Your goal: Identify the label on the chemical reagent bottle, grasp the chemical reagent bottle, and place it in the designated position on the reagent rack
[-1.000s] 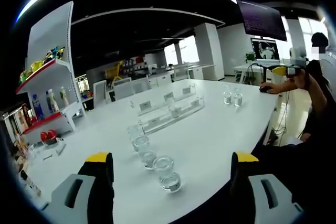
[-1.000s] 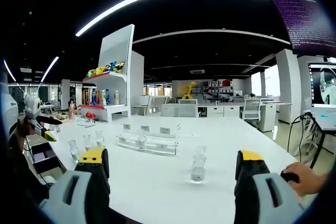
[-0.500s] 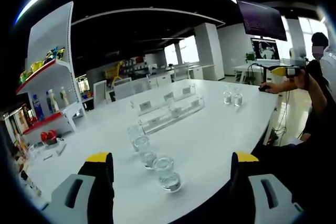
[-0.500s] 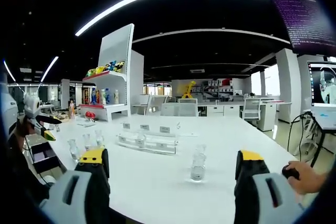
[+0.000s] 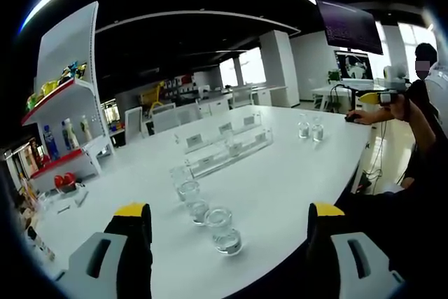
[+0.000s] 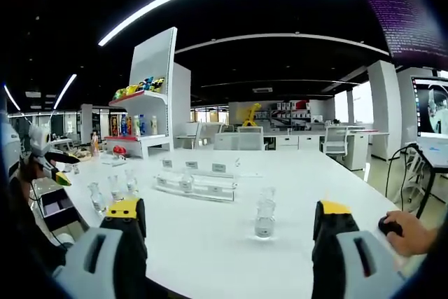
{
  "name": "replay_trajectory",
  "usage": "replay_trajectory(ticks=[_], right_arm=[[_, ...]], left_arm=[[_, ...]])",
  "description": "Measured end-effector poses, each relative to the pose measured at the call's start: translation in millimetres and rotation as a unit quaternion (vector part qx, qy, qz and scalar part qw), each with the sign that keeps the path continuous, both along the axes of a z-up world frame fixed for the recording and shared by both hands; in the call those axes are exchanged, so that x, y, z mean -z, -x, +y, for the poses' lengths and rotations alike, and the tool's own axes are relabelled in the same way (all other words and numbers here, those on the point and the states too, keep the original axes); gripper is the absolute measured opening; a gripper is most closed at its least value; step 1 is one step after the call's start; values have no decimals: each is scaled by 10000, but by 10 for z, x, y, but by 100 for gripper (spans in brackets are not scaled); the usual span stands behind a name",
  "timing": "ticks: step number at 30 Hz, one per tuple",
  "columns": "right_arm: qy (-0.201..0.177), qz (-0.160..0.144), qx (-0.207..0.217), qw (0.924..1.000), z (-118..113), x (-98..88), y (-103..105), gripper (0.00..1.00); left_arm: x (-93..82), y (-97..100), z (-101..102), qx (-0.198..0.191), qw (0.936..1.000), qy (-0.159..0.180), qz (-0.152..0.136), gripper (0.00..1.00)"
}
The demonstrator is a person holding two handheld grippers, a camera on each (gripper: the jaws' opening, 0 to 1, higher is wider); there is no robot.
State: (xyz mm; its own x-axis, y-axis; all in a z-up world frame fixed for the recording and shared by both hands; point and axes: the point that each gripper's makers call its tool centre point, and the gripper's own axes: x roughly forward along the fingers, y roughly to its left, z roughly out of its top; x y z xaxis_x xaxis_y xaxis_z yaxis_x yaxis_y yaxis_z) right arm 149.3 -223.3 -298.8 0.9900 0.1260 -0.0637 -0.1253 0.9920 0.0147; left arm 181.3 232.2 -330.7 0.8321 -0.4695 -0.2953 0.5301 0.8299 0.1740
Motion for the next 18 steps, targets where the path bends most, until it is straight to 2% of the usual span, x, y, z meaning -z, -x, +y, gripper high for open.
replay_trajectory(ticks=[18], right_arm=[[-16, 51, 17, 10000, -20, 56, -22, 96]], left_arm=[[4, 24, 12, -21, 10000, -15, -13, 91]])
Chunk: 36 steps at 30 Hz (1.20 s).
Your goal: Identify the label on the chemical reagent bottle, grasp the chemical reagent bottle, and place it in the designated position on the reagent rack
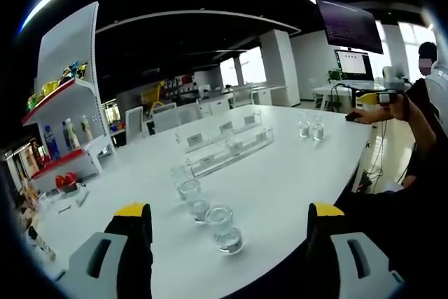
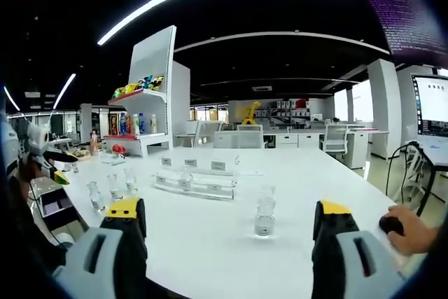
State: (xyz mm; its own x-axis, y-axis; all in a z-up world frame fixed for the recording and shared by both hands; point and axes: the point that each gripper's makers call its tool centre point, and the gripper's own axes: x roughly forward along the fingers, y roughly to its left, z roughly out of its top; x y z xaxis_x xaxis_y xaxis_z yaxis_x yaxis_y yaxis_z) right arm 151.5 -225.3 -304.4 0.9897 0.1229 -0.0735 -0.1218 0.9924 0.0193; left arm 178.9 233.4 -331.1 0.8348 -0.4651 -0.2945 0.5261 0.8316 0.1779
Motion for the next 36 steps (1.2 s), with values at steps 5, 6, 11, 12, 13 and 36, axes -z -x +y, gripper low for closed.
replay_trajectory(ticks=[5, 6, 11, 12, 13, 36], right_arm=[[-14, 21, 0, 10000, -9, 27, -34, 96], [-11, 25, 3, 10000, -11, 32, -44, 96], [35, 43, 45, 10000, -30, 58, -93, 96], [36, 50, 42, 10000, -33, 68, -109, 96], [25, 69, 34, 10000, -36, 86, -133, 96], [-28, 210, 82, 9997, -213, 426, -593, 93]], left_arm=[[-10, 2, -8, 5, 10000, -13, -15, 91], [-9, 2, -10, 5, 10000, -12, -12, 91], [-9, -2, -13, 4, 10000, -1, -13, 91], [-6, -2, -13, 2, 10000, -3, -9, 91], [-3, -2, -12, 1, 10000, -13, -6, 91], [-35, 2, -20, 15, 10000, -24, -46, 91]])
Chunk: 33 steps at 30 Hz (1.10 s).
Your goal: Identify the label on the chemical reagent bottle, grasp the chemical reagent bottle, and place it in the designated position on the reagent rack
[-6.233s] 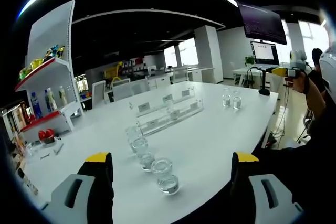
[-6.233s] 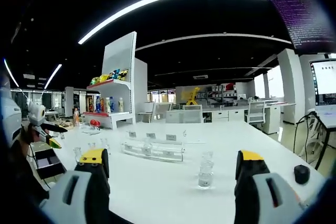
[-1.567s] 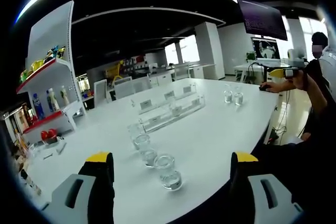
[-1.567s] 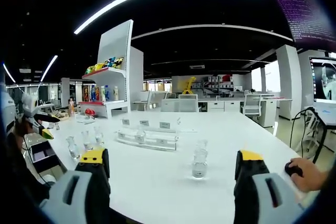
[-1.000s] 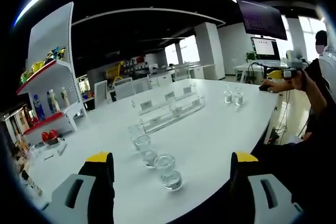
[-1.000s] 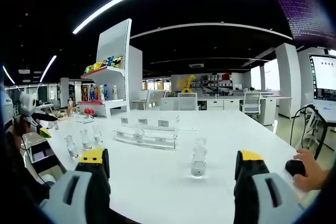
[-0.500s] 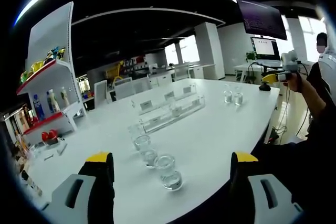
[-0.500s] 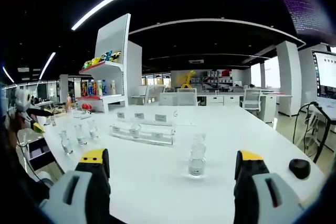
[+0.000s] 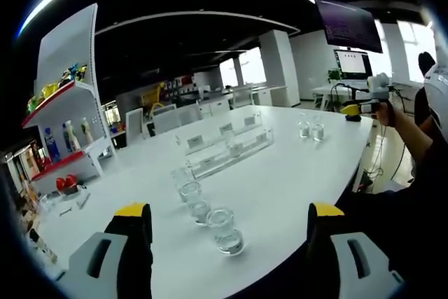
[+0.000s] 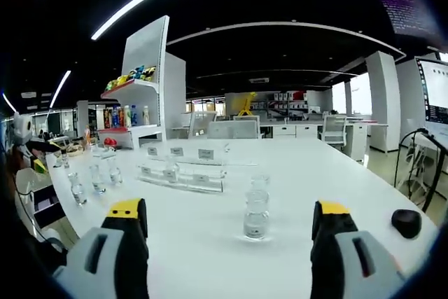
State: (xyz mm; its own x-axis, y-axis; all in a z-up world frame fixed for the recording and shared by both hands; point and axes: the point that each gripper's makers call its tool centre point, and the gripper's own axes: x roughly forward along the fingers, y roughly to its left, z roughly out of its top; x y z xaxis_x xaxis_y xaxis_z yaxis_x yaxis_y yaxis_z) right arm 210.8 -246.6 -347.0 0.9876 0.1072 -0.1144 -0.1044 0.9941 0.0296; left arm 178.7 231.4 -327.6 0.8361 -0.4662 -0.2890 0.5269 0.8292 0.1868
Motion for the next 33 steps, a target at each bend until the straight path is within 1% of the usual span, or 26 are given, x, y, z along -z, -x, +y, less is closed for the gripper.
replay_trajectory(ticks=[3, 7, 11, 16, 22, 26, 33], right_arm=[[-50, 22, -32, 10000, -10, 51, -58, 93], [-26, -20, -40, 10000, -23, 114, -133, 93], [68, 81, 68, 9999, -86, 218, -210, 93], [7, 174, 85, 9998, -119, 309, -286, 91], [-50, 189, 155, 9997, -186, 349, -370, 90], [13, 199, 134, 9997, -195, 381, -427, 90], [-10, 315, 154, 9994, -211, 507, -515, 90]], left_arm=[[-5, 4, 4, -7, 10000, -11, -9, 91], [0, 15, 7, -14, 10000, -36, 2, 91], [-11, 16, 5, -12, 10000, -27, -6, 91], [-31, 6, 3, -11, 10000, -46, -21, 91], [-39, 5, -4, -10, 10000, -63, -32, 91], [-40, 6, -8, -4, 10000, -57, -34, 91], [-27, 7, 4, -20, 10000, -64, -22, 91]])
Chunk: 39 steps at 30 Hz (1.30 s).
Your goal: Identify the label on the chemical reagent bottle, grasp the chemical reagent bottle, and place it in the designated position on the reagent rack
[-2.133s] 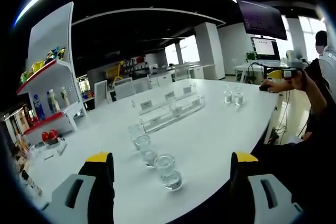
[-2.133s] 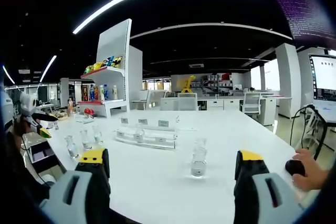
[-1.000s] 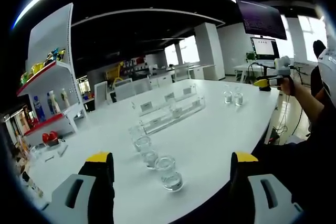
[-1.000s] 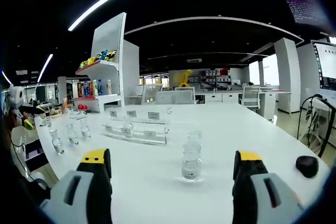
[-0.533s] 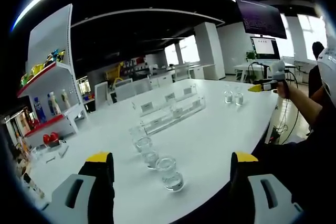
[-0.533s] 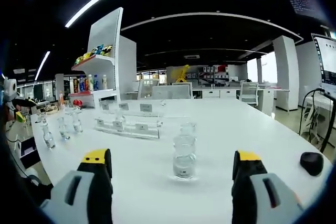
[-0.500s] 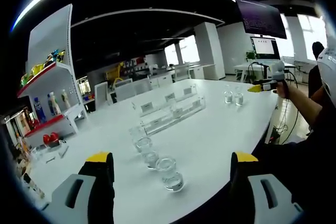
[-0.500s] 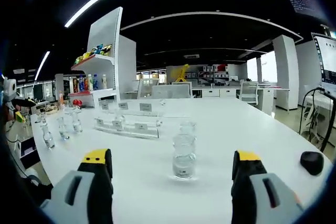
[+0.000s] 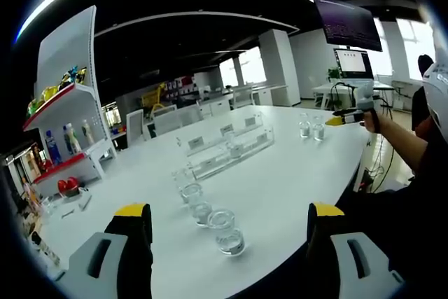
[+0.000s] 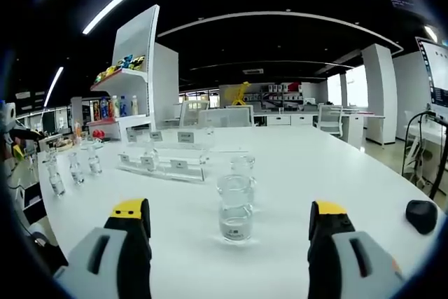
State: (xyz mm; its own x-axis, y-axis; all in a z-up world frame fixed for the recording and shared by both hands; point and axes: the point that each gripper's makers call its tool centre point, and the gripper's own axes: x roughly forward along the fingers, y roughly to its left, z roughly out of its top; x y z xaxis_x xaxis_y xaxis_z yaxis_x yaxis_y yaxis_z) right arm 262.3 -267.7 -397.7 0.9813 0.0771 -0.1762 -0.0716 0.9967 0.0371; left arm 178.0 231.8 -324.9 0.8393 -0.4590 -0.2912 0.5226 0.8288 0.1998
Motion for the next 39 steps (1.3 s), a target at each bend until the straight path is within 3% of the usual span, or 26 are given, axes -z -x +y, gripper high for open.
replay_trajectory(ticks=[12, 39], right_arm=[[32, 59, 13, 10000, 0, 110, -193, 88], [350, 72, 18, 9994, 84, 243, -437, 68]], left_arm=[[-10, -4, 8, -10, 10000, -3, -10, 91], [50, -27, 58, -118, 9999, 37, 55, 91]])
